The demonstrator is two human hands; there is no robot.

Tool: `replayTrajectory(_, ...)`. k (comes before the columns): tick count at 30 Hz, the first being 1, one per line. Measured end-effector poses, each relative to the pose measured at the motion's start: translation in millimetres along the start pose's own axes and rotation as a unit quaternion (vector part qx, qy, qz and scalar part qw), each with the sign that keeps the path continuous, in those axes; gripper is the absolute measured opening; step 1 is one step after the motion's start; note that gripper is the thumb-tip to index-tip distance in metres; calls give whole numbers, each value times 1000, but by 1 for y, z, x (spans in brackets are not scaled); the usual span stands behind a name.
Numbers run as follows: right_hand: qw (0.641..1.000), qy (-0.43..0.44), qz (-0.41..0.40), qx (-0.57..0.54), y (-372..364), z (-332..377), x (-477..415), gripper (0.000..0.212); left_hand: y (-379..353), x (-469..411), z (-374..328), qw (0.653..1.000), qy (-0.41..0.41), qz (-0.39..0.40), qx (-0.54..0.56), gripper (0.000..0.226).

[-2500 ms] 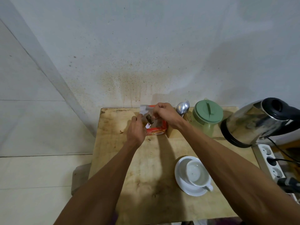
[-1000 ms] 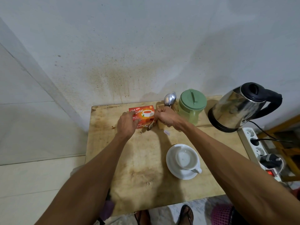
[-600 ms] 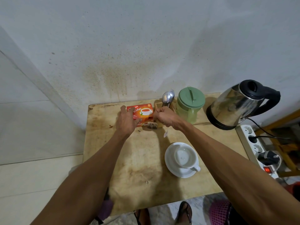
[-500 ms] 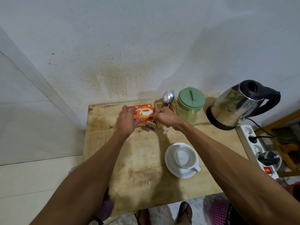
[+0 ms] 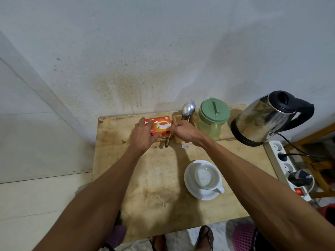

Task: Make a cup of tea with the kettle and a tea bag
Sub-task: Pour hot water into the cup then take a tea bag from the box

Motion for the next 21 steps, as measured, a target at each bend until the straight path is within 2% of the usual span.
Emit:
replayTrajectory(6, 1000, -12, 20, -5, 0, 2, 6, 32, -10, -15, 4, 996, -35, 69, -49, 89)
replayTrajectory(9, 1000, -12, 12, -4, 1, 4, 4, 28, -13, -23, 5, 992, -57, 96, -63, 83)
replayTrajectory(14, 1000, -12, 4, -4, 4, 1, 1, 26, -11, -27, 2, 991, -78, 75, -74, 69)
replayTrajectory(21, 1000, -14, 3, -6, 6, -3, 0, 30, -12, -25, 0, 989, -83, 74, -93, 67)
Point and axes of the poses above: each hand's wrist, its own x-axis away from the middle knuckle, its own y-axis out of the back of the hand, z = x × y, the point moved 7 cm from there along -x, towards the middle knuckle, and after that the axes turned 11 degrees about -x, right-handed, at the moved point
